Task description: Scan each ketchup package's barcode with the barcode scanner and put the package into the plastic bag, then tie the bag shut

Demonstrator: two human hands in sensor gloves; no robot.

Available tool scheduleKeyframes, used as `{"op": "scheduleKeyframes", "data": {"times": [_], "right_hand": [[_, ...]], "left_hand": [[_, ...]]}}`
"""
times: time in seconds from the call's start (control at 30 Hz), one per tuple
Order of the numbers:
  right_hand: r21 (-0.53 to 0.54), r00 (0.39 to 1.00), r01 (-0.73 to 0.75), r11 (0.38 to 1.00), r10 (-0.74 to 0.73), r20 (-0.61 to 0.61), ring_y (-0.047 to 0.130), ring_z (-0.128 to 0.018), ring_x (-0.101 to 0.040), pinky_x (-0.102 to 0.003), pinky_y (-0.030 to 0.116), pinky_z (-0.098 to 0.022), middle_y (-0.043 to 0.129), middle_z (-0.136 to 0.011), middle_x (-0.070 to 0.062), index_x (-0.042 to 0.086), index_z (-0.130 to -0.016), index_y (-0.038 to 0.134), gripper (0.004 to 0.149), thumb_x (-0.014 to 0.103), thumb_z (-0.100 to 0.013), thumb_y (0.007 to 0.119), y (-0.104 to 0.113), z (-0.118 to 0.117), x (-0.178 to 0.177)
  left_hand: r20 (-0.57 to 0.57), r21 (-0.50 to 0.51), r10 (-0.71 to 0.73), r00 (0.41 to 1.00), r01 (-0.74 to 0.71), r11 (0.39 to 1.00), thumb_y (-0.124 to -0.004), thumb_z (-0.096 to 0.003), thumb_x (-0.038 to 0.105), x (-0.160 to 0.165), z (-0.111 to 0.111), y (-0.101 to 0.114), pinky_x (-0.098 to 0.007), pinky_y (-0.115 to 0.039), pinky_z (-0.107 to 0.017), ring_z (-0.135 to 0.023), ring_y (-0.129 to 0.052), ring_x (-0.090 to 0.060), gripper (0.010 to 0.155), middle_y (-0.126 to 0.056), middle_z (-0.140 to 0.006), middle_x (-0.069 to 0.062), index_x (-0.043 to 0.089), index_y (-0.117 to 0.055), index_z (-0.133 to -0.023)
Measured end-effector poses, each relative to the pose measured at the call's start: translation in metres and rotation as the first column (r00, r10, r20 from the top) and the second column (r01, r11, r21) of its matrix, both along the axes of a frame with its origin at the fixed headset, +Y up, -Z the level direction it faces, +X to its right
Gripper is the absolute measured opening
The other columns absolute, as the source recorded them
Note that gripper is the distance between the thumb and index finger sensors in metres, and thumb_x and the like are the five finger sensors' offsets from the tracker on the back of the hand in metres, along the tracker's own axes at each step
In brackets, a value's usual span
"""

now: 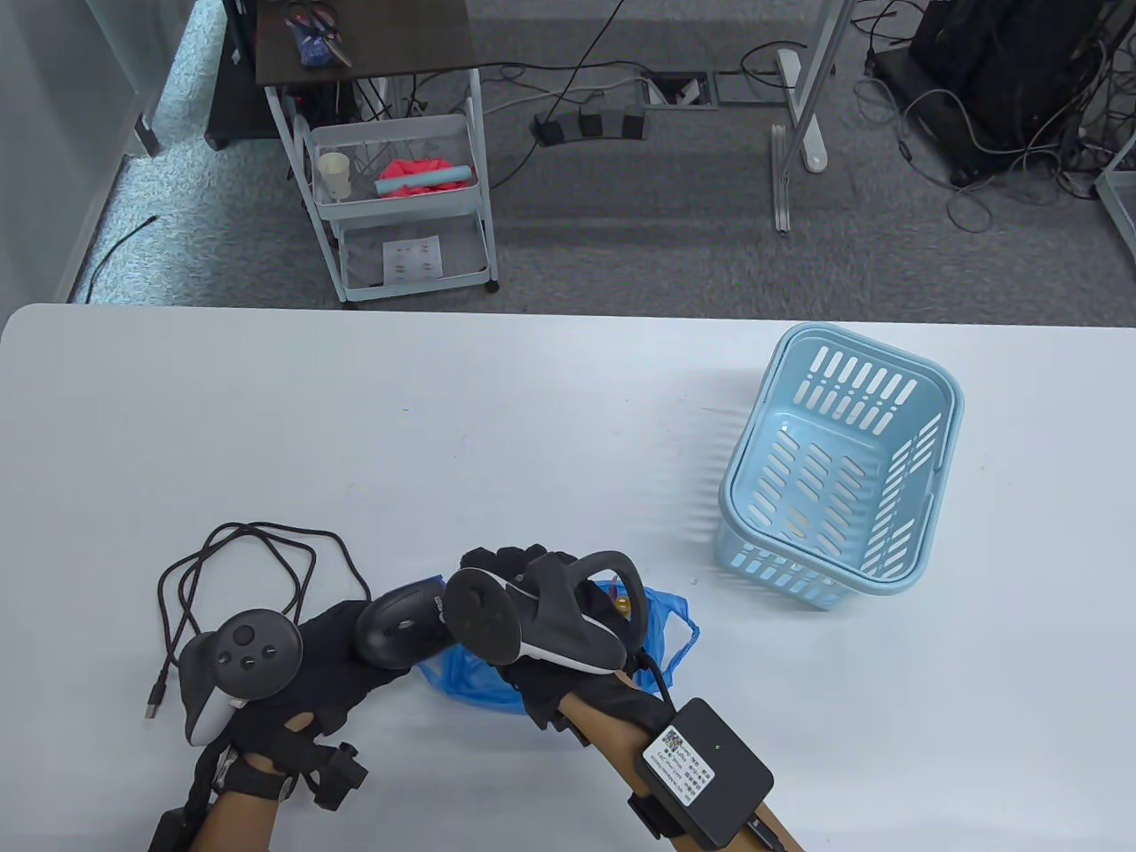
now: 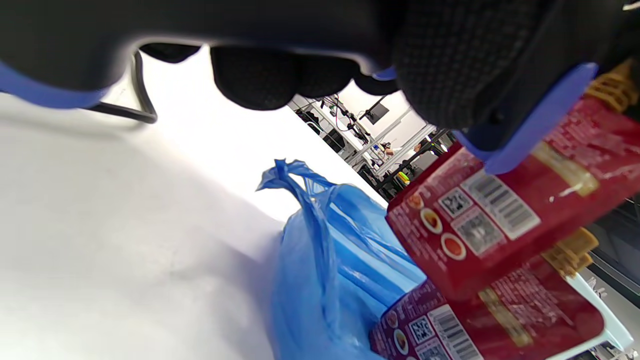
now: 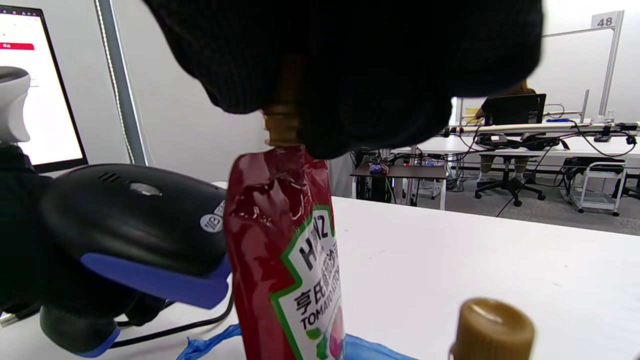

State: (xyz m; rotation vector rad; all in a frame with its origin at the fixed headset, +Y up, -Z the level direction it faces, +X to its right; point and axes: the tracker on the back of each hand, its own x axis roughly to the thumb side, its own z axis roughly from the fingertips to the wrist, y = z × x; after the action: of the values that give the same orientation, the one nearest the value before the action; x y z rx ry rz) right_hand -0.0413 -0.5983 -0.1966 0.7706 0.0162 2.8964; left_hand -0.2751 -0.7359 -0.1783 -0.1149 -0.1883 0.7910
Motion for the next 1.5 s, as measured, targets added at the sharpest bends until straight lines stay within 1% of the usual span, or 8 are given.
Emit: {"op": "scheduleKeyframes", "data": {"times": [0.33, 0.7, 1.03, 1.5], "right_hand": [[-0.018, 0.991, -0.135, 0.991, 0.135, -0.015, 0.095, -0.053, -0.033, -0.048, 0.081, -0.041, 0.094, -0.071, -0.018, 0.002, -0.088, 0.080, 0.046, 0.027, -0.049, 0.084, -0.026, 0.004, -0.010], [-0.021, 0.976, -0.215, 0.976, 0.214, -0.034, 0.095, -0.052, -0.034, -0.048, 0.081, -0.041, 0.094, -0.072, -0.019, 0.003, -0.088, 0.080, 0.046, 0.026, -0.048, 0.085, -0.041, 0.008, -0.020], [-0.017, 0.965, -0.257, 0.966, 0.256, -0.050, 0.095, -0.052, -0.034, -0.048, 0.081, -0.041, 0.095, -0.071, -0.018, 0.003, -0.087, 0.080, 0.046, 0.026, -0.048, 0.085, -0.049, 0.011, -0.024], [-0.046, 0.961, -0.274, 0.961, 0.272, -0.042, 0.092, -0.058, -0.035, -0.049, 0.079, -0.046, 0.091, -0.077, -0.018, 0.006, -0.092, 0.077, 0.048, 0.029, -0.050, 0.083, -0.045, 0.011, -0.022]], "left_hand": [[-0.027, -0.001, 0.000, 1.000, -0.001, 1.000, -0.088, -0.0424, 0.050, -0.006, 0.000, 0.002, -0.053, -0.074, -0.064, -0.070, -0.095, -0.027, 0.050, -0.084, -0.087, 0.004, 0.028, -0.083, -0.087], [-0.041, -0.002, 0.009, 0.999, -0.009, 1.000, -0.089, -0.0425, 0.050, -0.010, 0.000, 0.001, -0.054, -0.074, -0.064, -0.070, -0.095, -0.027, 0.050, -0.084, -0.087, 0.004, 0.028, -0.083, -0.087], [-0.046, -0.005, 0.007, 0.999, -0.007, 1.000, -0.089, -0.0424, 0.050, -0.010, 0.000, 0.003, -0.054, -0.074, -0.064, -0.070, -0.095, -0.027, 0.050, -0.084, -0.087, 0.004, 0.028, -0.083, -0.087], [-0.048, -0.004, 0.005, 0.999, -0.005, 1.000, -0.089, -0.0425, 0.050, -0.011, 0.000, 0.003, -0.054, -0.074, -0.064, -0.070, -0.094, -0.027, 0.050, -0.084, -0.087, 0.004, 0.028, -0.083, -0.087]]}}
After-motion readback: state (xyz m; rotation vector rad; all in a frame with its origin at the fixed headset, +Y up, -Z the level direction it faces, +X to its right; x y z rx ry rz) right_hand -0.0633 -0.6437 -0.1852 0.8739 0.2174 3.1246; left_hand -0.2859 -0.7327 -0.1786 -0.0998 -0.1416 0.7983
